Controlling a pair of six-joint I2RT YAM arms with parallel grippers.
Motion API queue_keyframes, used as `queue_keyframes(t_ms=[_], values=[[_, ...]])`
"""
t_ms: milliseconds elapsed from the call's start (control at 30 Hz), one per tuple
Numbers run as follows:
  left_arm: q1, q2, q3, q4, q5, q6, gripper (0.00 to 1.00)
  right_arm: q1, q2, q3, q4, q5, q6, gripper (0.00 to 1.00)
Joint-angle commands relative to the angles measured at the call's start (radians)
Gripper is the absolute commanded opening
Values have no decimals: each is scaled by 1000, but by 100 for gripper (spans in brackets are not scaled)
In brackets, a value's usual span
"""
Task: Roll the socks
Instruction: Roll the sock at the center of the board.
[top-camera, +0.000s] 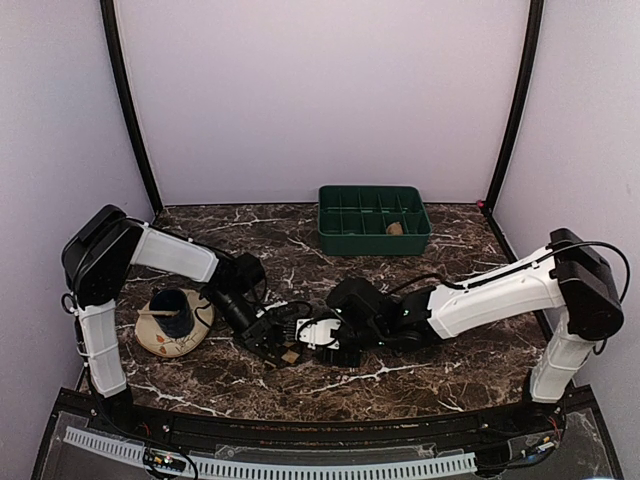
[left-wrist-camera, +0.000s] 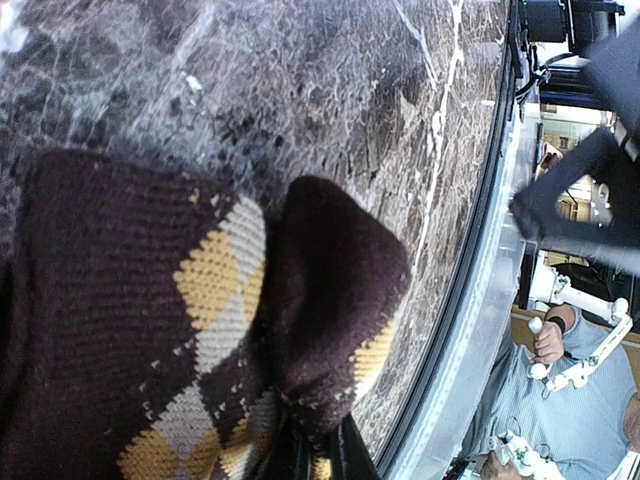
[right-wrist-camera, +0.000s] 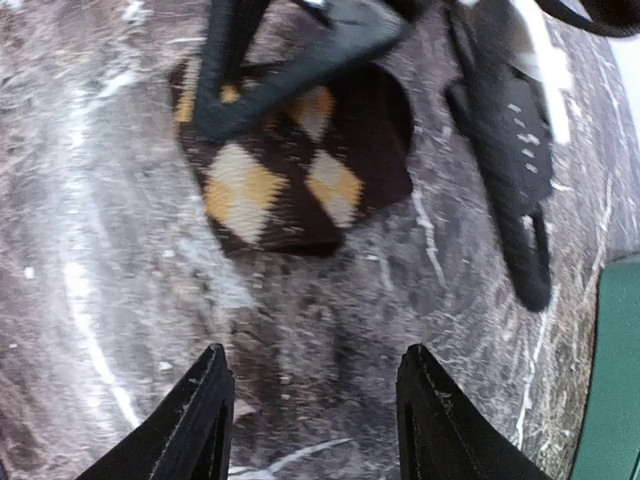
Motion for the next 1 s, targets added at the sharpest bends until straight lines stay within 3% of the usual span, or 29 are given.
queue_keyframes(t_ms=[0,967], values=[[9,28,14,-25,-40,29,0,40,27,46,-25,-49,23,51],[9,28,-3,-34,-6,54,0,55,233,226,-2,-94,-62,51]])
